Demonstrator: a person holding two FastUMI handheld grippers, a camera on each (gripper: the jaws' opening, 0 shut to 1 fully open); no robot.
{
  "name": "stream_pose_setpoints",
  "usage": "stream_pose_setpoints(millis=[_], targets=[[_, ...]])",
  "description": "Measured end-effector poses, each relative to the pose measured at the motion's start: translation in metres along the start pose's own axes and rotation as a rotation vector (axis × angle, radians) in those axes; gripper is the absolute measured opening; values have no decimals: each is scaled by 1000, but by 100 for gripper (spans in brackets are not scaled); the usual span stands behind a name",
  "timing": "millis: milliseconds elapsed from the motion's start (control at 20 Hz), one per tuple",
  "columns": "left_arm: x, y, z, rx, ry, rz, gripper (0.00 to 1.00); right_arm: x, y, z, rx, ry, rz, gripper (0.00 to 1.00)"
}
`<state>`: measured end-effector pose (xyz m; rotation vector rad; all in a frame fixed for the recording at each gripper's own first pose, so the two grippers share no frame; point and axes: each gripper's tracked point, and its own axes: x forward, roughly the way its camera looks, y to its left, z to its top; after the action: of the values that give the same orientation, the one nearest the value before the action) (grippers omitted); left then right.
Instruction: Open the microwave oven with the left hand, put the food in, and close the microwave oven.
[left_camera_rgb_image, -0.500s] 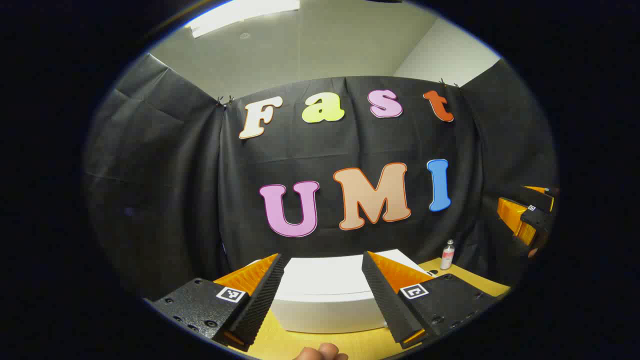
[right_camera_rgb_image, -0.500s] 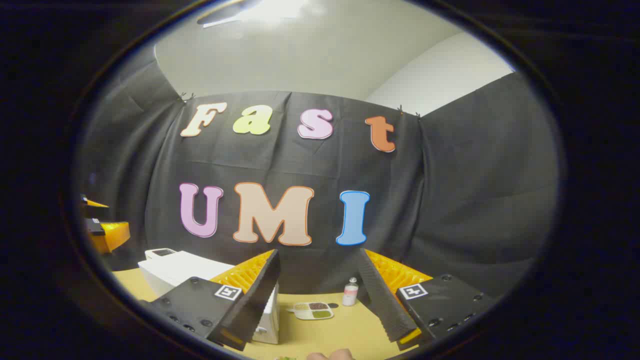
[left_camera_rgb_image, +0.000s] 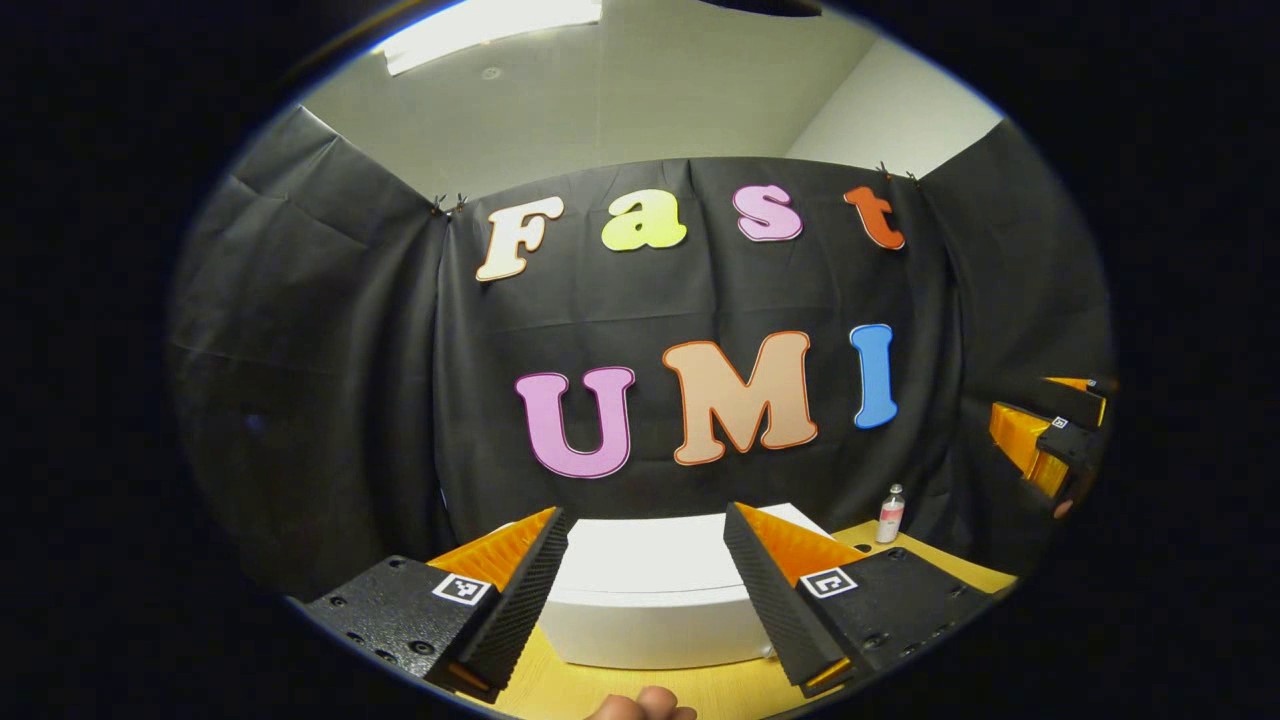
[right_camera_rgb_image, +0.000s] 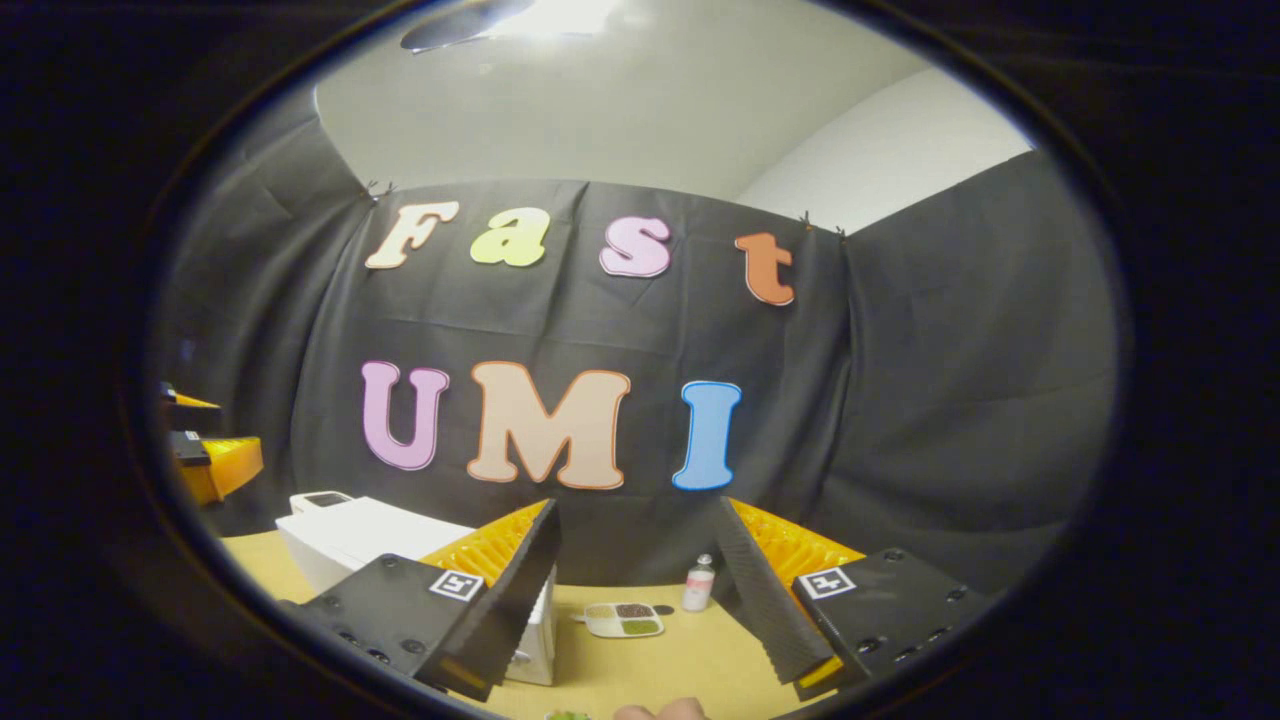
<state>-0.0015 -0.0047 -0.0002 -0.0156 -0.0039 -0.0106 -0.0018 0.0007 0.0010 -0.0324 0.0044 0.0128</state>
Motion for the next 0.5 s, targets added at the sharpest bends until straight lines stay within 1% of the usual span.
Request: stream_pose_setpoints(millis=[500], targets=[[9,1,-14,0,41,4,96,1,2,-5,-30,9,-2,96]])
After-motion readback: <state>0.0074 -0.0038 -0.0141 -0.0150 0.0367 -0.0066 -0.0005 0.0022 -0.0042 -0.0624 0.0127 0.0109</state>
